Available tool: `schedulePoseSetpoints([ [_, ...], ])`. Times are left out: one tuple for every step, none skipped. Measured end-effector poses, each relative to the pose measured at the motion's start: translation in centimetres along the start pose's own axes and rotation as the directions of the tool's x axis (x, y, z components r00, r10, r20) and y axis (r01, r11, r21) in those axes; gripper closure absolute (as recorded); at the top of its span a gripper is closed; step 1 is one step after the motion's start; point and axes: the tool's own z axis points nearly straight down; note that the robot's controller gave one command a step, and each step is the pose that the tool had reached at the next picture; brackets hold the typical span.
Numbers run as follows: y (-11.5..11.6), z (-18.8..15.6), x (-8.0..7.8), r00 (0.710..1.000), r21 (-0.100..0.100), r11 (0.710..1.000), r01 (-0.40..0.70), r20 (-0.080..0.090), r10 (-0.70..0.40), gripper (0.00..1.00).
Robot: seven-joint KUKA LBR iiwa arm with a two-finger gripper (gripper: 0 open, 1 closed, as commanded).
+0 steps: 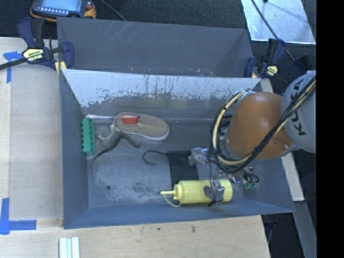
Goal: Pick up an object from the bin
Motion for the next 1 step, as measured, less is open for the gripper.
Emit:
schedulePoseSetpoints([
  [-0.21,2.98,-0.22,0.998,0.0,0.998,-0.057,-0.01,0.057,0.0],
])
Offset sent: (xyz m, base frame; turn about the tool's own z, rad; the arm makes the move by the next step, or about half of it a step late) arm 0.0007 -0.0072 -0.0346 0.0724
